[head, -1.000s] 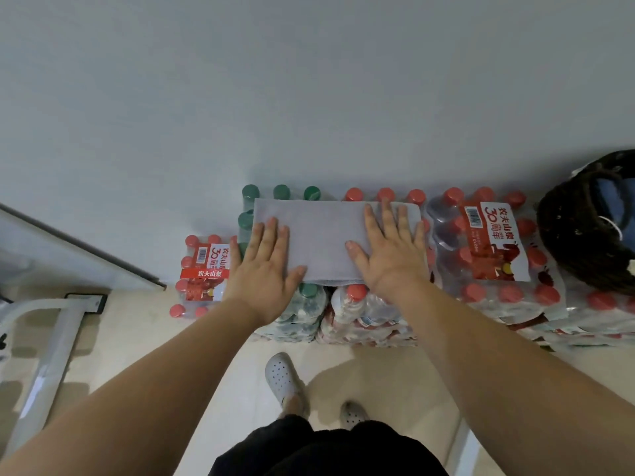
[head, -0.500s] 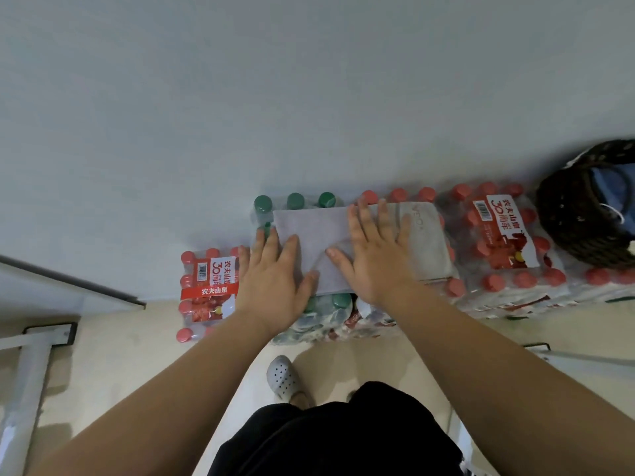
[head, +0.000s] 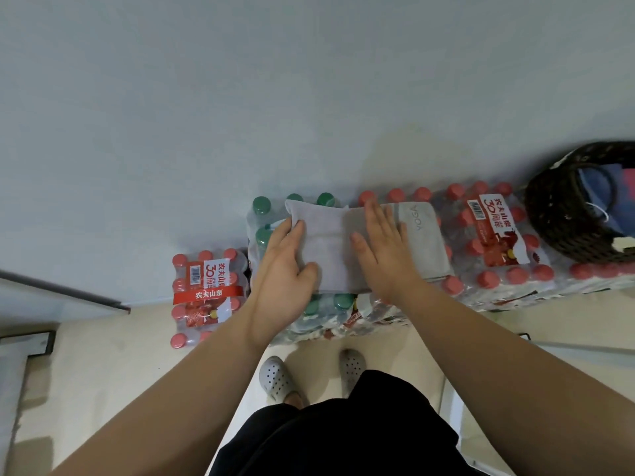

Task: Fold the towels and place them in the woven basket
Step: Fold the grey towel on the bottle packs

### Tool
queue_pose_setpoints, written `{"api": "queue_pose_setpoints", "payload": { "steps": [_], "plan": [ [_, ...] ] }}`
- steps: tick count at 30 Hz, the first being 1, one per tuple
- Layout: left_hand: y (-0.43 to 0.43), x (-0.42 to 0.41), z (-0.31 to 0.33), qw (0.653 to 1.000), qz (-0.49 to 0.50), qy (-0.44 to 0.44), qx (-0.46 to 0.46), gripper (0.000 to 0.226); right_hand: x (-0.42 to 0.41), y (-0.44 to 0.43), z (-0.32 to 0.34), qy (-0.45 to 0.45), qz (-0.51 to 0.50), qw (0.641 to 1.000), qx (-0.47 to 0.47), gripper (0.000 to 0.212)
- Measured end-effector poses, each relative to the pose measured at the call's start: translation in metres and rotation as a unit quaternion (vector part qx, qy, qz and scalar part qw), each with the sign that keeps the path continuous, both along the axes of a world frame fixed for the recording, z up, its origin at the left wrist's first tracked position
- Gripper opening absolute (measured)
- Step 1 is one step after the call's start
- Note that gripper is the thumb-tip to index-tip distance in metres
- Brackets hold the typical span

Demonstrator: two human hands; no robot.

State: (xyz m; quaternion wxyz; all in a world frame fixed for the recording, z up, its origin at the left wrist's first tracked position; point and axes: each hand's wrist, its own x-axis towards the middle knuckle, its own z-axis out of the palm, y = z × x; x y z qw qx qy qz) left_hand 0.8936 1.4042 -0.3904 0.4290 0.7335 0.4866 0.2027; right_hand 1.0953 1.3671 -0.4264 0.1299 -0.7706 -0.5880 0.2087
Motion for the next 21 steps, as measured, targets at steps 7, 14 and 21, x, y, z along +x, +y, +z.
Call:
{"api": "queue_pose_setpoints", "payload": {
  "steps": [7,14,21],
  "plan": [
    [0.000,0.052,0.035,0.997,-0.065,-0.047,-0.013,0.072,0.045,-0.030,0.019,0.225,-0.151,0.961,0.054,0.075],
    [-0.012,0.134,0.040,0.991,-0.117,-0.020,0.061,0.079,0.086,-0.033,0.031,0.495,-0.232,0.831,0.101,0.072],
    [-0.024,0.208,0.011,0.982,-0.162,0.054,0.077,0.076,0.136,-0.038,0.031,0.538,-0.215,0.813,0.063,0.052]
  ]
}}
